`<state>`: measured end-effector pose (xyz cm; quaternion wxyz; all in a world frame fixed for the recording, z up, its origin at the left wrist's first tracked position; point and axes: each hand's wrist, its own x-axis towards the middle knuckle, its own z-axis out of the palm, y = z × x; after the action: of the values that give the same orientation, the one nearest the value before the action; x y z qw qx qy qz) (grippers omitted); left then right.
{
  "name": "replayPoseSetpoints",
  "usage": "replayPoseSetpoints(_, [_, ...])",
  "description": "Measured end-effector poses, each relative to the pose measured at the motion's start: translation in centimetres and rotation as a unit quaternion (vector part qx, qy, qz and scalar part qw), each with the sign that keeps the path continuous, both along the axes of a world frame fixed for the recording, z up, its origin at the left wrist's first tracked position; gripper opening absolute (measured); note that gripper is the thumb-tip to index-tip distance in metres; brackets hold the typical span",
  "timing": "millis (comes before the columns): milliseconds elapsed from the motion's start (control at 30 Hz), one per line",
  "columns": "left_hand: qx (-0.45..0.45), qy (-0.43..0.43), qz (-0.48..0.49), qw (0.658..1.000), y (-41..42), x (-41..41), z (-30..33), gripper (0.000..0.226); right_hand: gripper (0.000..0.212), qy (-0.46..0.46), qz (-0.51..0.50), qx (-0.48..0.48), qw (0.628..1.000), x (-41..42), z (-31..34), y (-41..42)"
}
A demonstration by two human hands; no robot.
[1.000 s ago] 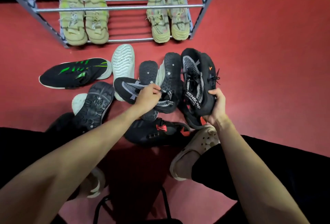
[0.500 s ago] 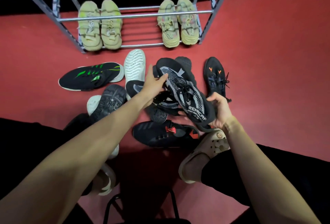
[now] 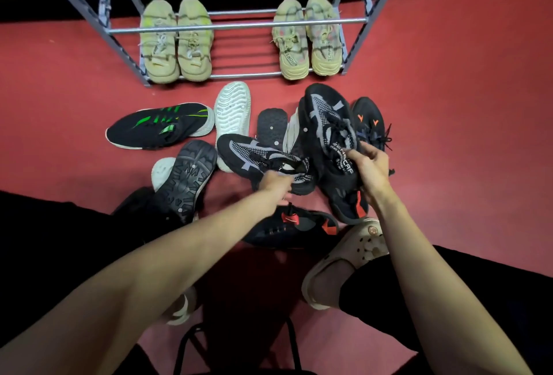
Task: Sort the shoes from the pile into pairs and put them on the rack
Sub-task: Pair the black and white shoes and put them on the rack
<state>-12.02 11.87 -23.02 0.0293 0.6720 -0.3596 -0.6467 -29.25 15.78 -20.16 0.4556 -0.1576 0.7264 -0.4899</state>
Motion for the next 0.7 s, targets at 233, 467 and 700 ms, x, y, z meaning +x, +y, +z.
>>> replayPoseSetpoints(233, [0.184,0.094,0.208,0.956,1.3,-4.0,-1.1,0.049,0.008,0.025,-0.046,0.013,0.999,-1.9,-0.4,0.7])
replayPoseSetpoints(467, [0.169,0.132,0.312,0.925,1.4,-4.2,-1.5,0.05,0.012,-0.004,-0.062,0.029,0.998,-1.5,-0.8,0.8])
replayPoseSetpoints(700, [0.154,0.162,0.293,0.93,-0.8,-1.7,2.4,0.015,0.025,-0.028,-0.068,0.069,0.995,-0.1,1.1,-0.3])
